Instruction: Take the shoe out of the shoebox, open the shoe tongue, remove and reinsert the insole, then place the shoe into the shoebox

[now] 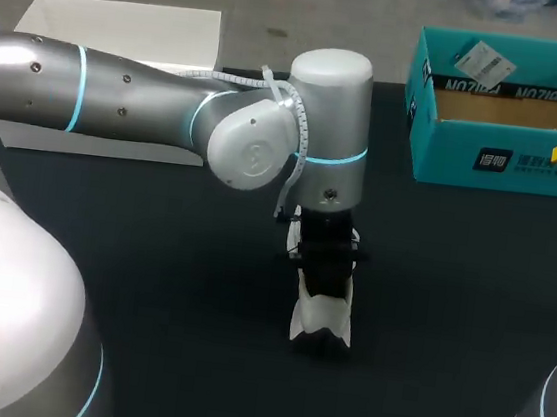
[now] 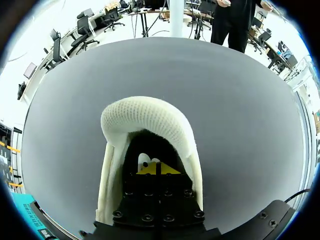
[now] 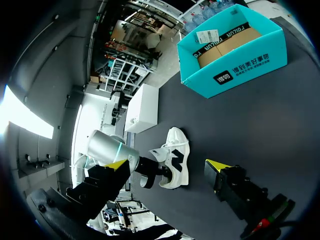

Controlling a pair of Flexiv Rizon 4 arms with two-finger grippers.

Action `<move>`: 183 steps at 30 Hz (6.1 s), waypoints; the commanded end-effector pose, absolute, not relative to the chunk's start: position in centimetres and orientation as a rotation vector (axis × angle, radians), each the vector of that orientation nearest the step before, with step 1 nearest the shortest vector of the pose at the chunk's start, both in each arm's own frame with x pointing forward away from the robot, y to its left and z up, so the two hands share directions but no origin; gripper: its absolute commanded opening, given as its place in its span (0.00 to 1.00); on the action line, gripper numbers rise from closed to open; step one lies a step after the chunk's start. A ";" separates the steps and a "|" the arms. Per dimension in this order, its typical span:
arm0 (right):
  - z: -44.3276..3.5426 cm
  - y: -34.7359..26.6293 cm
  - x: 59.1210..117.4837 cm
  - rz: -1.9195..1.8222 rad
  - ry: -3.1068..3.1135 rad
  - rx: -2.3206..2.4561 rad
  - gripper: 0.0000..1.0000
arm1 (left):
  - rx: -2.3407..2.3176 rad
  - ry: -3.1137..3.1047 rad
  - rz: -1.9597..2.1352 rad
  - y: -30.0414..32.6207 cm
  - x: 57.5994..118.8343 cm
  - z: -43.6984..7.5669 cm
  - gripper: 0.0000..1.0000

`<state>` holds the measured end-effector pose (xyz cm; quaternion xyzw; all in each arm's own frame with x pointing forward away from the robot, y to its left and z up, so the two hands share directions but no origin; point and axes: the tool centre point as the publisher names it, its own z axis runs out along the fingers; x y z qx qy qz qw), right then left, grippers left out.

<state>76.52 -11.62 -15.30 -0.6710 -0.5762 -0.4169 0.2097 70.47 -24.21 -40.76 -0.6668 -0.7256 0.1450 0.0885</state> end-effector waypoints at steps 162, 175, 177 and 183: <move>-15.3 -11.5 76.5 -1.157 -1.602 -1.870 1.00 | -2.221 -2.402 -0.266 -21.7 80.4 -29.8 1.00; -15.3 -11.5 76.5 -1.157 -1.602 -1.870 1.00 | -1.986 -2.703 -0.380 -19.4 82.6 -27.3 0.00; -15.3 -11.5 76.5 -1.157 -1.602 -1.870 1.00 | -1.974 -2.705 -0.371 -19.5 82.9 -27.8 0.00; -15.3 -11.5 76.5 -1.157 -1.602 -1.870 1.00 | -1.984 -2.665 -0.356 -20.9 83.4 -29.3 0.00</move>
